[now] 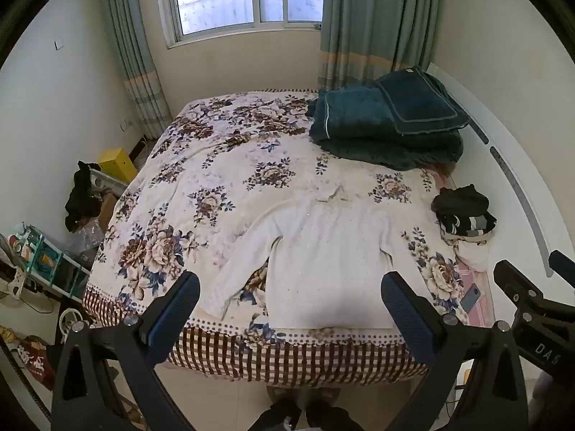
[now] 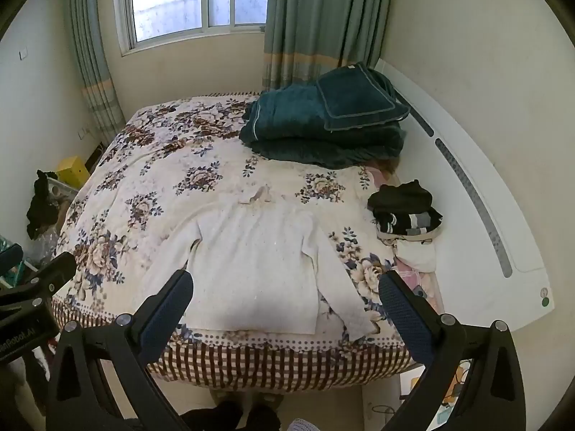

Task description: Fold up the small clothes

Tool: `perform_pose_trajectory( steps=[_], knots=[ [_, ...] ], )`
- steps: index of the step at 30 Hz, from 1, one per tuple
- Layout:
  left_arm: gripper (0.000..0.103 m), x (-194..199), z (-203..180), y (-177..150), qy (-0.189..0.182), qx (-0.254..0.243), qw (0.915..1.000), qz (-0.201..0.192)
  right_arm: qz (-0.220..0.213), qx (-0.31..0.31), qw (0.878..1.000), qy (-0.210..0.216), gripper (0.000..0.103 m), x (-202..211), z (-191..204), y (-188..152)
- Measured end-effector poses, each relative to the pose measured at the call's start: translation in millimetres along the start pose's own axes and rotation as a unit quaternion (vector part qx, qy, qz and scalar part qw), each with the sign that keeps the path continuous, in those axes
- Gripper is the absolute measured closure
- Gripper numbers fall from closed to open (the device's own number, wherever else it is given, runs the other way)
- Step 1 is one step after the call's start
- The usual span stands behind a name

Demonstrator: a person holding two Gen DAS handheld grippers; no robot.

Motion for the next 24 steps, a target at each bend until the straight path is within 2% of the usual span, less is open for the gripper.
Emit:
perform_pose_trajectory(
  steps=[18,24],
  knots=[
    [0.0,1.9,4.6,1.6,0.005,-0.006,1.0,-0.003,0.003,0.002,1.0,0.004,0.0,-7.2,-9.5,-3.9],
    [0.0,5.0,3.7,1.3,0.008,-0.009,0.9999,-0.007,0.002,0.001,1.0,0.005,0.0,3.6,-6.2,-5.6]
  ],
)
Point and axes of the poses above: each gripper's, at about its wrist camera, not at the fingertips, and x roughly against the way its jaws point, z to its left, y to its top, the point moved 2 cm from there along -x, roughly the way its jaws point, and after that the axes turned 12 degrees about x, right-handed, at the moved point
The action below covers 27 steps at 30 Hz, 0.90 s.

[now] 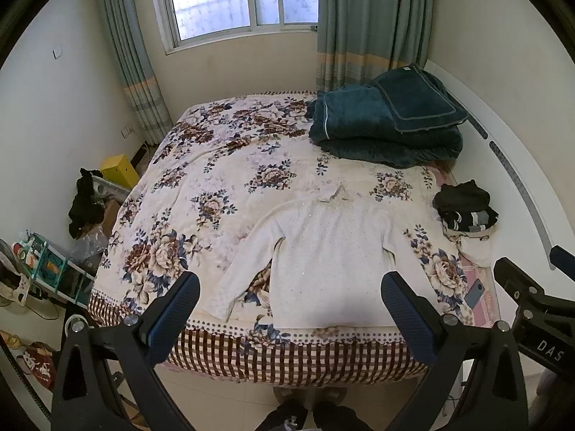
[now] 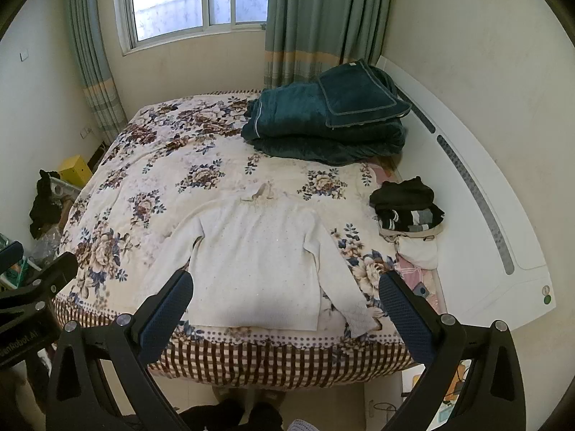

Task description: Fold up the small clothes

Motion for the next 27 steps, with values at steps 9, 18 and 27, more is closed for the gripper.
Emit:
perform_pose_trajectory(
  steps=[9,18,27],
  knots=[
    [0.0,2.6,-5.4,-2.9,0.0,-0.003,1.0,-0.001,-0.001,-0.001,1.0,0.003,0.0,3.5,-1.3,-1.1],
    [0.0,2.9,-5.7,-3.0,-0.002,-0.005,1.0,-0.002,-0.002,-0.002,1.0,0.005,0.0,9.3,-1.6,-0.5],
    [0.0,4.9,-9.1,-2.2,-0.001,-0.003,1.0,-0.004,-0.005,-0.005,1.0,0.004,0.0,13.0,-1.8,4.6]
  ],
)
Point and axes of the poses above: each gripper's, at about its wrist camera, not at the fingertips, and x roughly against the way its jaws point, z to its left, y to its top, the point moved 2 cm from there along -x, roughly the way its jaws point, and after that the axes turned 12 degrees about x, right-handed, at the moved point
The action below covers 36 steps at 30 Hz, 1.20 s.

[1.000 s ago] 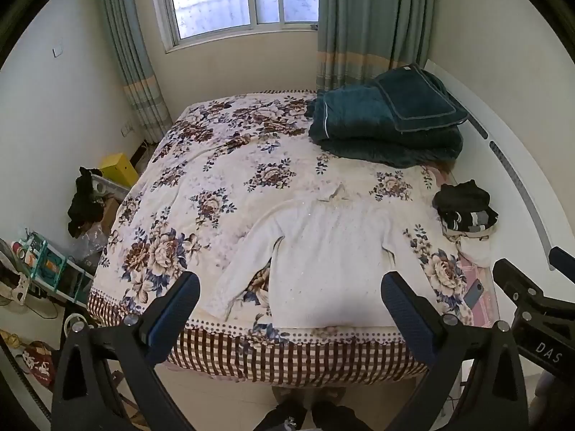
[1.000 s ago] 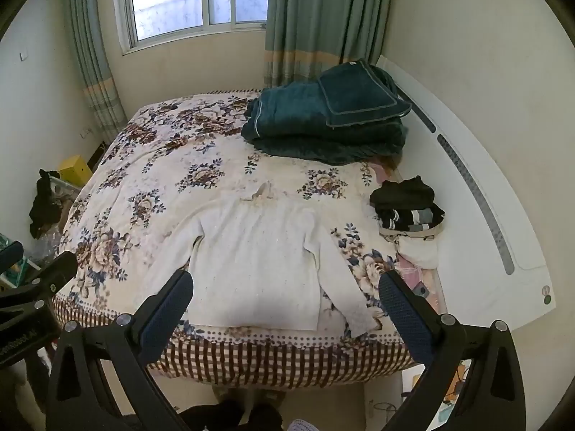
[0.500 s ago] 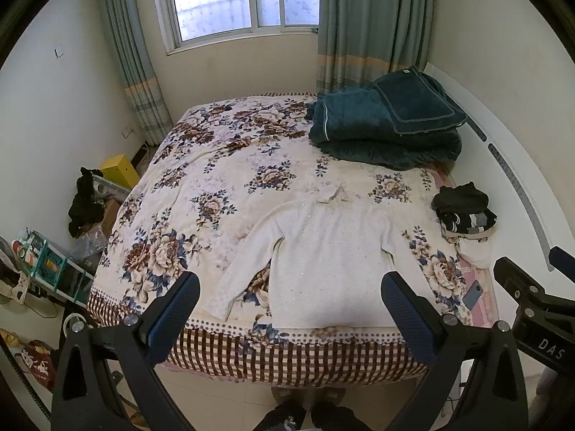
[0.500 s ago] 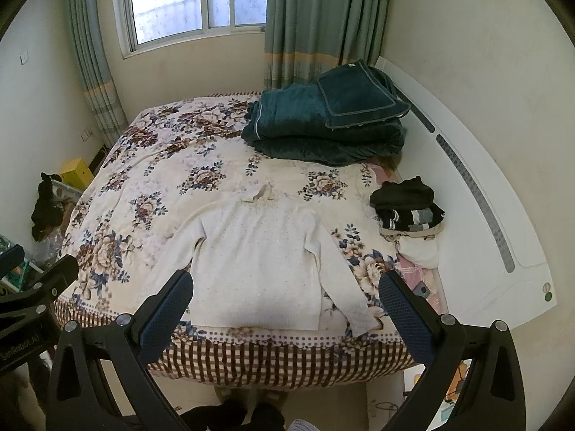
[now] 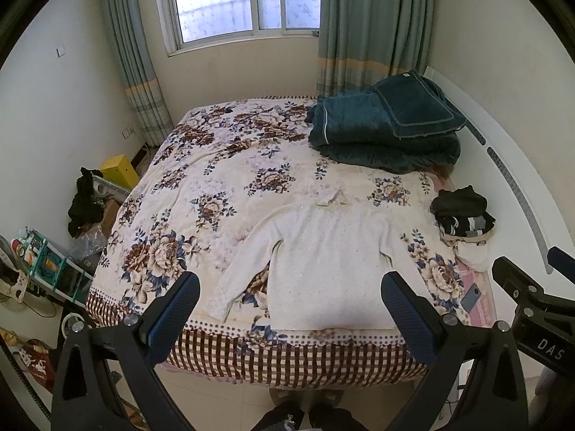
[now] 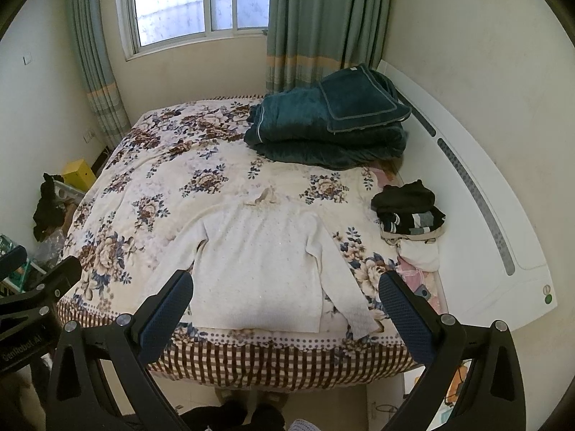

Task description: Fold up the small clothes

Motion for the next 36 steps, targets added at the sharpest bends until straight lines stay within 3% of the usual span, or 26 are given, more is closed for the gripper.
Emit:
perform_pose_trajectory(
  steps=[36],
  knots=[
    [0.0,-1.6,-9.4,12.7,-0.001,0.005,1.0,-0.006,-0.005,-0.002,1.0,0.001,0.0,11.6,0.0,8.1]
  ],
)
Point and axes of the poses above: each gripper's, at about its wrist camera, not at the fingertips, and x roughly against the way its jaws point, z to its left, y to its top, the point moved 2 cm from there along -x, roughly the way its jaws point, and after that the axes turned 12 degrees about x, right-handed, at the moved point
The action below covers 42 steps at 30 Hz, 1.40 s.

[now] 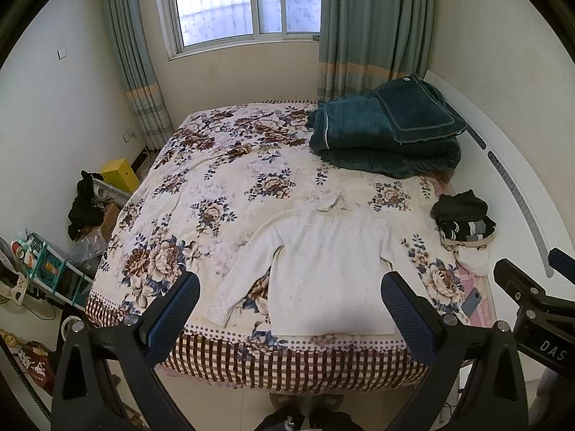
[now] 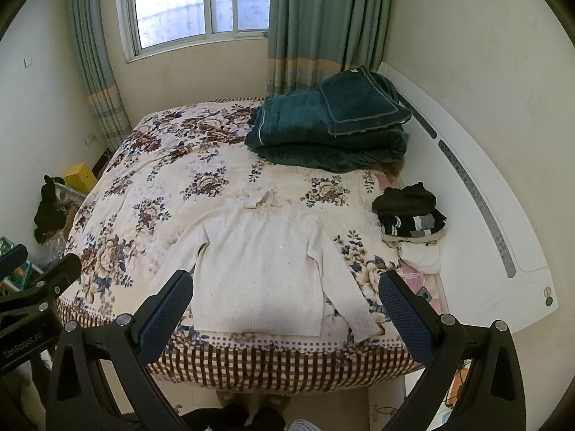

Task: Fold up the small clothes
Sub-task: 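Lower both tools toward the white sweater's sleeves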

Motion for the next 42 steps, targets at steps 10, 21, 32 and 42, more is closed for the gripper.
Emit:
perform_pose_trajectory(
  steps=[10,21,32,42],
  knots=[
    [0.0,-0.4,1.1,-1.8,-0.001,-0.001,1.0,-0.001,0.0,0.0,1.0,0.0,0.0,-1.4,-0.6,-2.7],
    [0.0,-73.5,-6.2,4.0,0.05,-0.026,0.9969,-0.055,0.026,-0.064,0.997,0.015,0.0,-49.2,-18.7,0.4],
    [0.0,-270.6,-43.0,-50.6,0.068,-0.061,0.994,0.06,0.177,-0.239,0.952,-0.075,0.0,-264.1,-151.3,-149.1],
    [0.0,-425.8,-77.8,-132.5,0.127,-0.112,0.978,0.122,0.293,-0.381,0.874,-0.074,0.0,-477.6,-273.0,-380.4]
  ],
)
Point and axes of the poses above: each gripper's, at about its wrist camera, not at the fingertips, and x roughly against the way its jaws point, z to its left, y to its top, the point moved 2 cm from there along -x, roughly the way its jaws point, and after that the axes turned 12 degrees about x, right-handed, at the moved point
